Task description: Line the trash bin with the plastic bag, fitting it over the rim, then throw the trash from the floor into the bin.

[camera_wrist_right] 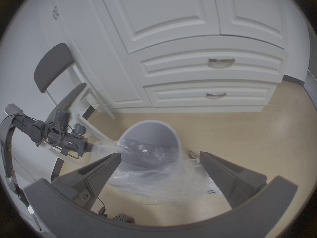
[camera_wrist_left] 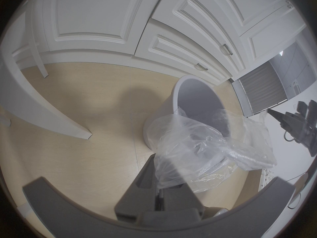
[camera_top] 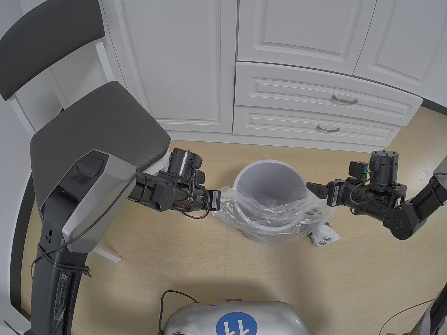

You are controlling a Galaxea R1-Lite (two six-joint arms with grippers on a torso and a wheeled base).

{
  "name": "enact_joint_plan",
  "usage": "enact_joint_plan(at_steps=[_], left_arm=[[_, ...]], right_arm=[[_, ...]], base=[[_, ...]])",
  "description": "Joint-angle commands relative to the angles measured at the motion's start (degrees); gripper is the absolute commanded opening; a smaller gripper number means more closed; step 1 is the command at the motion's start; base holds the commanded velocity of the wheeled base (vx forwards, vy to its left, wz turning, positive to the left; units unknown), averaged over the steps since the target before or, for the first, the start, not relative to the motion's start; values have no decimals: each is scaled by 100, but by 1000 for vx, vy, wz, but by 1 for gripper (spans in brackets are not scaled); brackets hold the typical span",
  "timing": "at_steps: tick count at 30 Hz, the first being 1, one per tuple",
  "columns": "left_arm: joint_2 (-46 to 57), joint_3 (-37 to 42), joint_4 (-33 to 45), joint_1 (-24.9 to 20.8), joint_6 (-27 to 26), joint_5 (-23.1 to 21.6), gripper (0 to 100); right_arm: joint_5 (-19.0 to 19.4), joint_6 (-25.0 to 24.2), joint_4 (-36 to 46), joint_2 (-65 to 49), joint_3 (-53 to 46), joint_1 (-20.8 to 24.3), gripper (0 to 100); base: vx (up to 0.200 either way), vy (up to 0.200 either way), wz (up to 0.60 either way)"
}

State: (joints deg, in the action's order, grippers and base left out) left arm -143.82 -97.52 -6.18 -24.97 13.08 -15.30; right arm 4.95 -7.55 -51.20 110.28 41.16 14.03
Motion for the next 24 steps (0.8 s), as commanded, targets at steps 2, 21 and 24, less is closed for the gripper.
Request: enact_joint_plan(at_steps=[2, 21, 24], left_arm=[[39, 67, -6, 1, -7, -8, 0], [417, 673, -76, -26, -122, -52, 100], [443, 691, -76, -26, -122, -52, 100]], right_arm=[[-398, 16, 5, -551, -266, 1031, 100], [-451, 4499, 2677, 258, 1492, 1409, 100], [-451, 4499, 2677, 565, 1720, 1357, 100]], base=[[0, 0, 0], [0, 0, 0], [0, 0, 0]])
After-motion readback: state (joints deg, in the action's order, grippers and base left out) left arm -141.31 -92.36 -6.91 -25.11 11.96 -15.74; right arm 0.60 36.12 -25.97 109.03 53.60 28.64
